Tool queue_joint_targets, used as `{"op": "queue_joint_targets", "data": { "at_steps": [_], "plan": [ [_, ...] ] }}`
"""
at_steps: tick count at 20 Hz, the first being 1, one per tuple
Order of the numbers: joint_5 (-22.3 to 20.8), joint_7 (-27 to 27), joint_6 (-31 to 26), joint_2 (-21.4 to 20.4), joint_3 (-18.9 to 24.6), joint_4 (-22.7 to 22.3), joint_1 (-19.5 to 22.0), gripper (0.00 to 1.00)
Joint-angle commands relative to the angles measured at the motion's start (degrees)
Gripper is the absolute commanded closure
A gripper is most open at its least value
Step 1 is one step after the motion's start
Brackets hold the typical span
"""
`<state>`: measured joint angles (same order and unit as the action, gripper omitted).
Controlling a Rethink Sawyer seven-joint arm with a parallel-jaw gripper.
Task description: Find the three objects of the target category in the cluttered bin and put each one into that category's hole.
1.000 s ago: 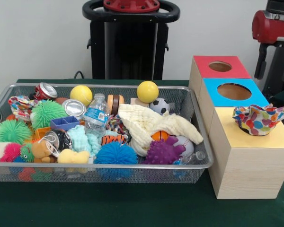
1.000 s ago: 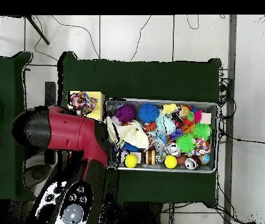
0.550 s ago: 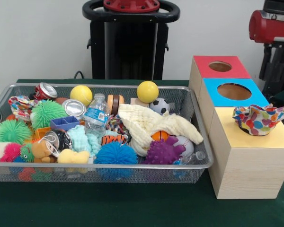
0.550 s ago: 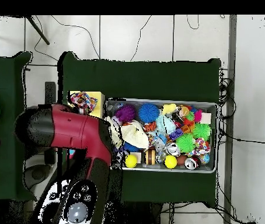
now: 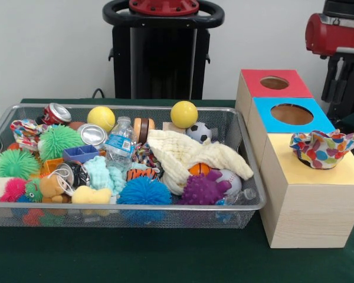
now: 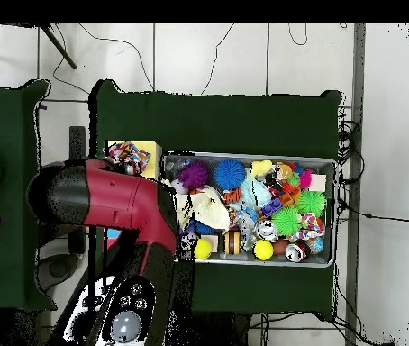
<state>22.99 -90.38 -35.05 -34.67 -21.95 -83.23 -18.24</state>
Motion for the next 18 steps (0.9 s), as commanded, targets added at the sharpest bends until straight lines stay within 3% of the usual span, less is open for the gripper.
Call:
{"op": "queue_joint_targets", "data": {
  "at_steps": [1,18],
  "plan": [
    [-2.4,-6.8,2.8,1.5,6.5,-0.1,2.2,1.00],
    [-3.6,-4.4,12.8,-0.4,11.3,-3.2,4.4,1.00]
  ]
}}
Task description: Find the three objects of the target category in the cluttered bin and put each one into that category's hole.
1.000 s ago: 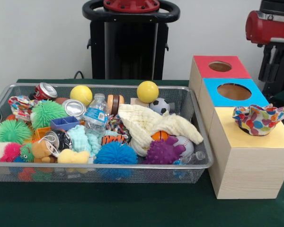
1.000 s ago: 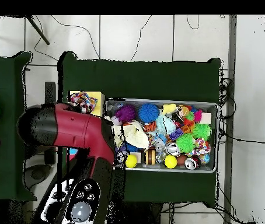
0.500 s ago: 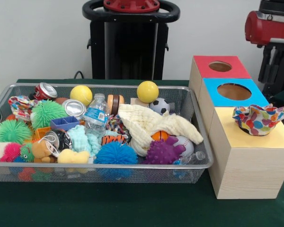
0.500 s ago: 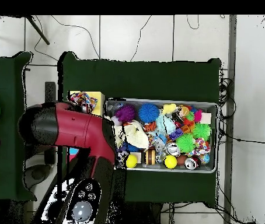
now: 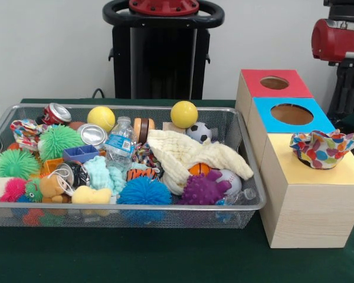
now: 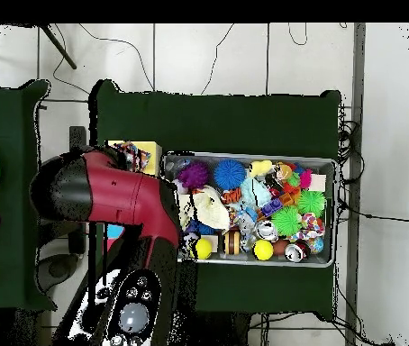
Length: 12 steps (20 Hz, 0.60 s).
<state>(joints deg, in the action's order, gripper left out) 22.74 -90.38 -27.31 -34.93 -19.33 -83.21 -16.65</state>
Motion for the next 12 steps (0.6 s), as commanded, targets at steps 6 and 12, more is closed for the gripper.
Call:
{"op": "queue_joint_targets", "data": {
  "at_steps": [6,12],
  "plan": [
    [-4.2,-4.5,7.7,-0.5,10.1,-4.7,3.8,1.00],
    [-5.2,-4.3,8.2,-0.1,9.6,-4.5,3.6,1.00]
  ]
}}
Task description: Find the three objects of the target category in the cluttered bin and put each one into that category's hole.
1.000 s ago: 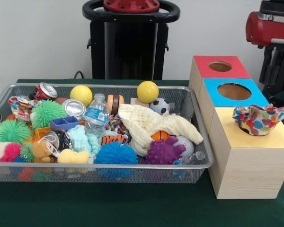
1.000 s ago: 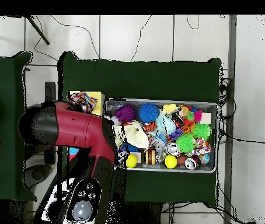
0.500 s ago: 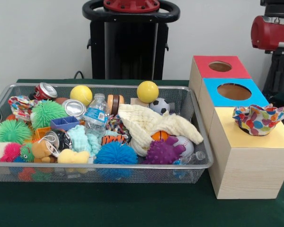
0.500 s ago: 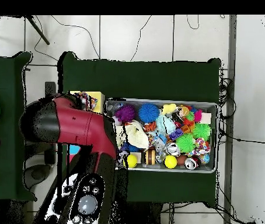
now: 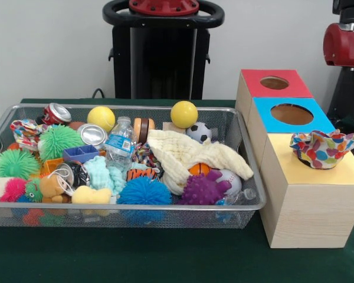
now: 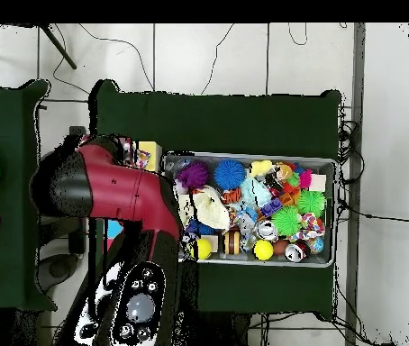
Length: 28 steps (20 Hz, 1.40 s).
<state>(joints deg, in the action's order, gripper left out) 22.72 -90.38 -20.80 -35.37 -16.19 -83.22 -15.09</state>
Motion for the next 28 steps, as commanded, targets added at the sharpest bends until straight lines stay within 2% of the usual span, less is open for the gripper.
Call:
{"op": "queue_joint_targets", "data": {
  "at_steps": [1,15,28],
  "plan": [
    [-5.4,-4.1,2.0,0.4,6.5,-4.6,2.1,1.00],
    [-10.7,-5.0,5.7,1.5,6.6,-4.2,3.1,1.00],
    [-13.9,-6.3,5.9,2.3,6.0,-2.7,3.0,1.00]
  ]
}}
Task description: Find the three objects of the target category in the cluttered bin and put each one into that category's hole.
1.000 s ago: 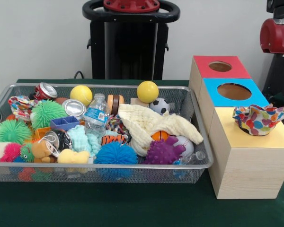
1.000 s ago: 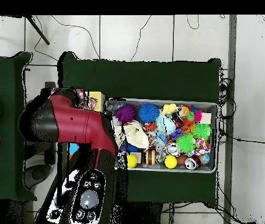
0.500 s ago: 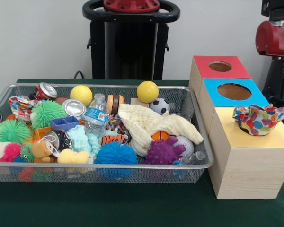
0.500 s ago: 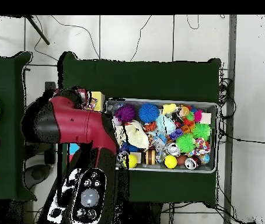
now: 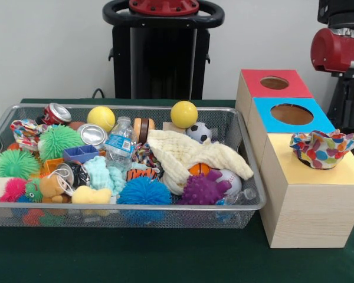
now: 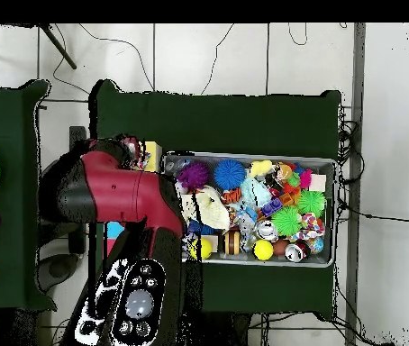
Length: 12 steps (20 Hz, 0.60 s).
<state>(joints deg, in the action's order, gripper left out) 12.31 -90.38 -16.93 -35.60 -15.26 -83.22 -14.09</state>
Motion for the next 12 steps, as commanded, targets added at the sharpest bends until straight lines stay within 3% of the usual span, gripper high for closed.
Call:
{"op": "queue_joint_targets", "data": {
  "at_steps": [1,12],
  "plan": [
    [-3.7,-6.6,2.1,2.6,4.9,-2.6,1.9,1.00],
    [-4.3,-7.6,3.0,3.1,5.0,-2.8,2.1,1.00]
  ]
}}
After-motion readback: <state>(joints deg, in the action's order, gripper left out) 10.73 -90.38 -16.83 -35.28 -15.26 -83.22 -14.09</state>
